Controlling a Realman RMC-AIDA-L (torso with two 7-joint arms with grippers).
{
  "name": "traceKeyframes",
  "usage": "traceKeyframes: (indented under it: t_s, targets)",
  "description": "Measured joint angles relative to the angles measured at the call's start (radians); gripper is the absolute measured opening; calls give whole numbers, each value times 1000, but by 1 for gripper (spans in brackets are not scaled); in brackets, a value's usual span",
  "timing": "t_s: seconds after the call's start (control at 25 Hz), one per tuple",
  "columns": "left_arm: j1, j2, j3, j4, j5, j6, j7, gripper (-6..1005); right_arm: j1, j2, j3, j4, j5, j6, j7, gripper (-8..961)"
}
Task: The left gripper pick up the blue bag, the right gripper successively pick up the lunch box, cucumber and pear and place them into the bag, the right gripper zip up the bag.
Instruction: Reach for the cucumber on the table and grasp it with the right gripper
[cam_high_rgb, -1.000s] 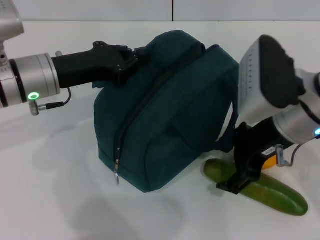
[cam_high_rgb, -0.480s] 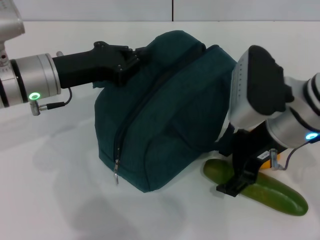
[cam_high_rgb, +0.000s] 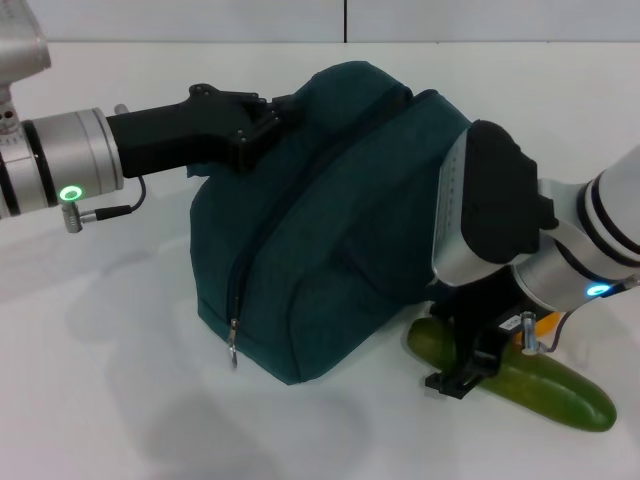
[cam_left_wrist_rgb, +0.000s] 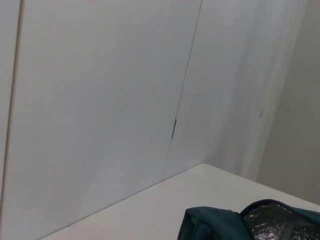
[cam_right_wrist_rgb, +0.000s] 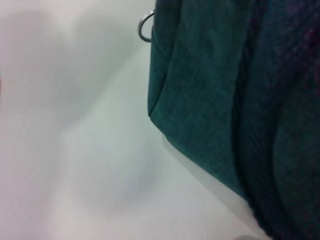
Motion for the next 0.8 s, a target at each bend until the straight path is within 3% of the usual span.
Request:
traceKeyframes:
  t_s: [0.2,0.28,0.8]
  targets:
    - [0,0,0,-1,-1,0,0,44,2,2,-8,5,-8,3,2,863]
    - [0,0,0,-1,-1,0,0,44,2,2,-9,8,-9,5,2,695]
    - [0,0,0,-1,-2,0,1,44,15,1,-7,13,-15,4,3,633]
